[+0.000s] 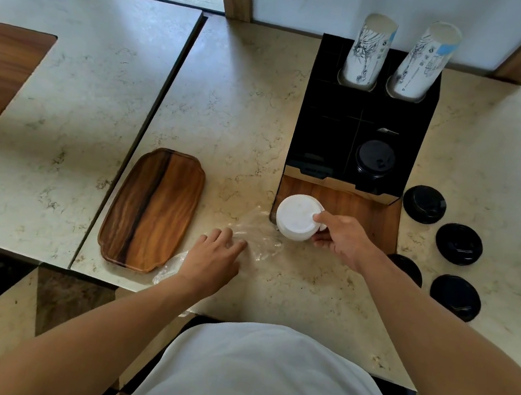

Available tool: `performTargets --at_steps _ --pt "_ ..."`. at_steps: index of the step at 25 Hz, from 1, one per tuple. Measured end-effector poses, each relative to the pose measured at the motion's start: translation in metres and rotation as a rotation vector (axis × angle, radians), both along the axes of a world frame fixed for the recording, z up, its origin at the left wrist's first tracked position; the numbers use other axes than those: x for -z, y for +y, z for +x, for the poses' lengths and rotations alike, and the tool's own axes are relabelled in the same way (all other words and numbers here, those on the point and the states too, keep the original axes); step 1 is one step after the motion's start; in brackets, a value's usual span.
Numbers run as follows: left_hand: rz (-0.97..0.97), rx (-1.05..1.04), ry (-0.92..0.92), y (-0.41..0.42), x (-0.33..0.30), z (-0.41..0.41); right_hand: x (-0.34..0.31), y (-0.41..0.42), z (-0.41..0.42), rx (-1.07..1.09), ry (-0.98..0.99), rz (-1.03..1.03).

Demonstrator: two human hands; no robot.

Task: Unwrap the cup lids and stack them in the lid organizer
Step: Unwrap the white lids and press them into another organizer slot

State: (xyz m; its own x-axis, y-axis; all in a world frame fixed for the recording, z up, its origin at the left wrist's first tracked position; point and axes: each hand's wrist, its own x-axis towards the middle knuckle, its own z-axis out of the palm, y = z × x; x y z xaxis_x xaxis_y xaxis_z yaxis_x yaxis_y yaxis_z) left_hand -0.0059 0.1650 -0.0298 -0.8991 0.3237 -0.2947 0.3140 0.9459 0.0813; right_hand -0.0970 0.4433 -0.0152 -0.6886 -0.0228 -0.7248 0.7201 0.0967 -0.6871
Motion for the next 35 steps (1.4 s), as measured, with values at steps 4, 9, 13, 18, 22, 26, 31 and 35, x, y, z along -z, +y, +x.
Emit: performTargets --at_steps 4,9,13,18,22,26,31,35 --pt "0.000 -0.212 0.017 -0.010 -0.002 0.006 0.002 -0.014 -0.002 0.142 -0.028 -0.126" --pt "0.041 -0.426 0.062 -0.006 -0.004 0.000 0.004 -0.023 0.007 0.139 -0.057 -0.191" --pt "0.034 -0.527 0.072 0.001 -0.004 -0.013 0.002 -0.025 0.012 0.118 -0.044 -0.216" --pt "0.088 -0.559 0.113 0.008 -0.009 -0.024 -0.002 -0.025 0.014 0.168 -0.053 -0.221" --pt "0.572 -0.614 0.031 0.035 -0.026 -0.039 -0.002 -0.026 0.019 0.219 -0.067 -0.242" --pt "0.894 -0.792 -0.169 0.065 -0.040 -0.057 -0.005 -0.031 0.022 0.256 -0.059 -0.283" --pt "1.007 -0.879 -0.219 0.080 -0.040 -0.074 -0.016 -0.029 0.014 0.205 -0.005 -0.194" --pt "1.012 -0.858 -0.179 0.081 -0.043 -0.096 -0.027 -0.025 0.001 0.178 0.048 -0.132"
